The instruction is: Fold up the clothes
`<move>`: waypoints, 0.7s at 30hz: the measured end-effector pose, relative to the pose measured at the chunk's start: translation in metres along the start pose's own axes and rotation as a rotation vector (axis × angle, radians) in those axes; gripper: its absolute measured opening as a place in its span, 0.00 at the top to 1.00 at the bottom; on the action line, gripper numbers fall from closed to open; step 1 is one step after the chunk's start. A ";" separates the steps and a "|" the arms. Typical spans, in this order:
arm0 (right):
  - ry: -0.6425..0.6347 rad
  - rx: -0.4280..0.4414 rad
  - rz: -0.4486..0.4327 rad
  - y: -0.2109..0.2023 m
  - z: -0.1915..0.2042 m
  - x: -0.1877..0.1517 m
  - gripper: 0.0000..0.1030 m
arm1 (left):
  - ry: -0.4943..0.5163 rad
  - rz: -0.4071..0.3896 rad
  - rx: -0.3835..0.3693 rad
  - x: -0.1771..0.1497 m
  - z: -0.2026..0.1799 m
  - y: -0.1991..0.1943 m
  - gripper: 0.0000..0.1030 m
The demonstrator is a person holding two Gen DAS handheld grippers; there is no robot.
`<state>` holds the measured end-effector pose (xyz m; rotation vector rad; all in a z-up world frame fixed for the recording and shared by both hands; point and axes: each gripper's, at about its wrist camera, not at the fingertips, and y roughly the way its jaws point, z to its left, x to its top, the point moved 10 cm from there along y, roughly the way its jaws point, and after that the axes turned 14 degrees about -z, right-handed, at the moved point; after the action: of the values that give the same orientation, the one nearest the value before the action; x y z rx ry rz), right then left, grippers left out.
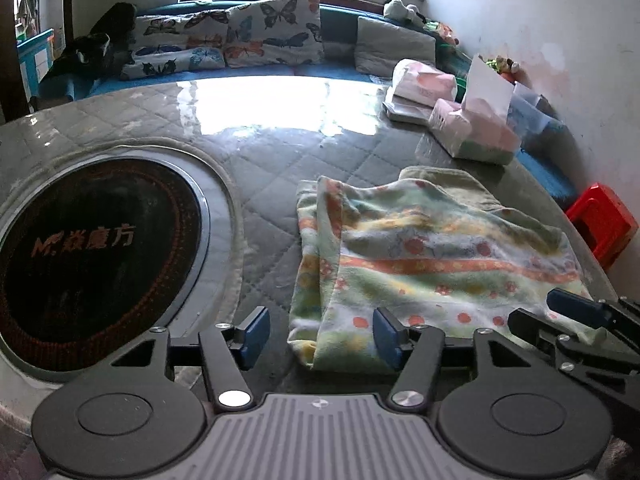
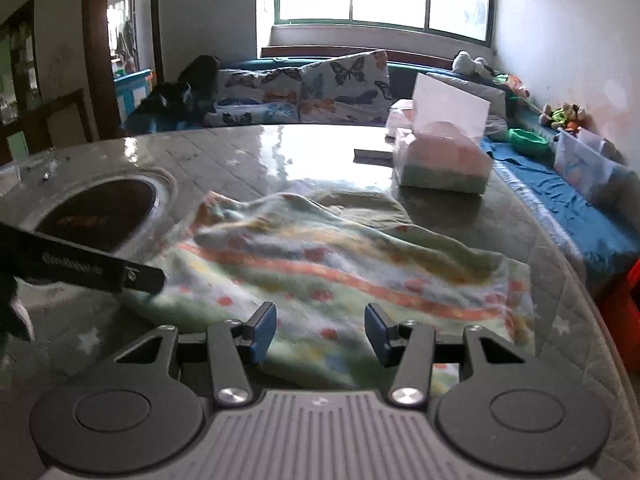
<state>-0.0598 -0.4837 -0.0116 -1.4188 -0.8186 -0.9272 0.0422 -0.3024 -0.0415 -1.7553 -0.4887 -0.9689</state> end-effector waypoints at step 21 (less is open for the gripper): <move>0.067 -0.043 -0.007 -0.034 0.017 -0.022 0.12 | 0.038 -0.030 0.005 -0.024 0.021 -0.039 0.14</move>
<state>-0.0984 -0.4635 -0.0169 -1.4154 -0.7580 -0.9977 0.0080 -0.2656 -0.0412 -1.7268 -0.4944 -1.0197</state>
